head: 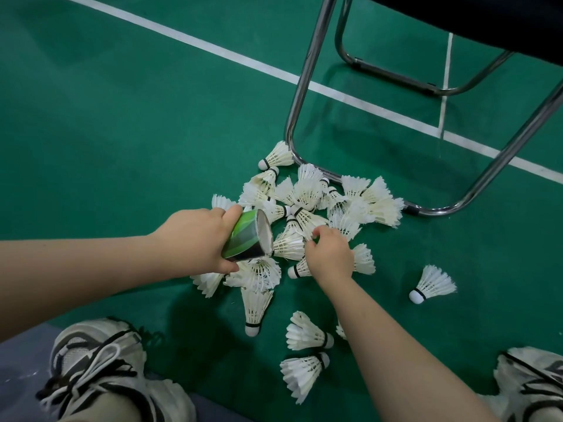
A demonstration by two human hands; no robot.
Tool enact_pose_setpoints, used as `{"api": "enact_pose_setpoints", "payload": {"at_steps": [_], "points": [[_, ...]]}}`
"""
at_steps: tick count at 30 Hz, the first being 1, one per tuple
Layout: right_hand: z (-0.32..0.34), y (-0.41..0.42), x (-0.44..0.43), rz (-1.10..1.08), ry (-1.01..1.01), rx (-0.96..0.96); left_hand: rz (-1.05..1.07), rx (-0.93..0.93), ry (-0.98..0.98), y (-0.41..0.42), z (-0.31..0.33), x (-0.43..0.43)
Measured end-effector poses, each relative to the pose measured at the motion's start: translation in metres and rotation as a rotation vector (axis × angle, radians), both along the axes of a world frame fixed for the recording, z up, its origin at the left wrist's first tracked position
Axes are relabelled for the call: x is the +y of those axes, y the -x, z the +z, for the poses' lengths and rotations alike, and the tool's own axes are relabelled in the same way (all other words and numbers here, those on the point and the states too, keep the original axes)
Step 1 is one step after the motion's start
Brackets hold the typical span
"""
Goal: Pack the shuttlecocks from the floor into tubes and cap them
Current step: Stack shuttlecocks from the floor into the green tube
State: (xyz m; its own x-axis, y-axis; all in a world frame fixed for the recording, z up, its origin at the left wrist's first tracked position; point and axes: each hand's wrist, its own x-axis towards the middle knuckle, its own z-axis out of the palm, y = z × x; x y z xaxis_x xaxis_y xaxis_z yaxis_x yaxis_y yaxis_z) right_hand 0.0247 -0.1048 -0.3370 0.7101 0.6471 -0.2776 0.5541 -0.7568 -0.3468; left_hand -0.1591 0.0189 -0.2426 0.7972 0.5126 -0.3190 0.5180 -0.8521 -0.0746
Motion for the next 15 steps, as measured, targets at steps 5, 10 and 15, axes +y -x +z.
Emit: {"api": "enact_pose_setpoints", "payload": {"at_steps": [5,10,15], "points": [[-0.006,-0.01,0.018,-0.092,-0.016,0.284,-0.009,-0.025,-0.004,-0.009,0.001,0.0],[-0.004,-0.012,0.022,-0.405,-0.26,0.539,-0.021,-0.034,-0.01,-0.012,-0.001,0.002],[0.004,-0.016,0.021,-0.662,-0.541,0.585,-0.005,-0.015,0.0,-0.015,-0.005,0.001]]}}
